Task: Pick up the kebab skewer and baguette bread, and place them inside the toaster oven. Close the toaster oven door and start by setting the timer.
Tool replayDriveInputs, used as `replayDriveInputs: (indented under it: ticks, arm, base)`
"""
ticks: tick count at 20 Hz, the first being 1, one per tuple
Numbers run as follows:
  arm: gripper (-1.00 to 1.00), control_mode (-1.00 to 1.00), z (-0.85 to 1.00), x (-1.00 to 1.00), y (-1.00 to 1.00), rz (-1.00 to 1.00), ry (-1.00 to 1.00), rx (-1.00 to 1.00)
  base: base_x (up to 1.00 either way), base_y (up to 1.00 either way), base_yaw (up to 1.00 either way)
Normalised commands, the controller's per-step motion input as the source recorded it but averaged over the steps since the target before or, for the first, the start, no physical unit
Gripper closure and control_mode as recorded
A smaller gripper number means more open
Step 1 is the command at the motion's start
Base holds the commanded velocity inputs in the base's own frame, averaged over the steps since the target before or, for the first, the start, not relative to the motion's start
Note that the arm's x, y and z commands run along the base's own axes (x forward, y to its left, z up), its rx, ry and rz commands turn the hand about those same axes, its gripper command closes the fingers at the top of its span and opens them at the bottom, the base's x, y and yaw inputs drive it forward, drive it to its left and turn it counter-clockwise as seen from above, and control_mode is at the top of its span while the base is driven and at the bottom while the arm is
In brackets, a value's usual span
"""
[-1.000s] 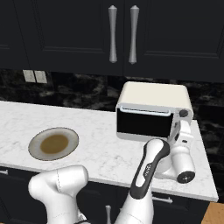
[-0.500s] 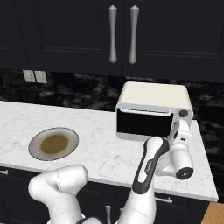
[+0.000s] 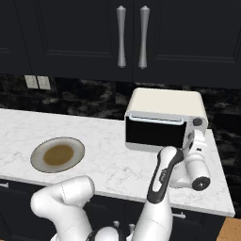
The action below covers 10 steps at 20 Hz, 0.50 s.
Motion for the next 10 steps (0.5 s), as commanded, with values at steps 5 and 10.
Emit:
replayDriveInputs:
  ticks: [5, 10]
  arm:
    - [-1.0, -1.0, -0.01, 0.37, -0.14, 0.0, 0.03, -0.01]
    - [-1.0, -1.0, -0.07, 0.05, -0.08, -0.01, 0.0, 0.0]
  base:
    - [0.0, 0.0, 0.0]
    - [0.0, 0.0, 0.0]
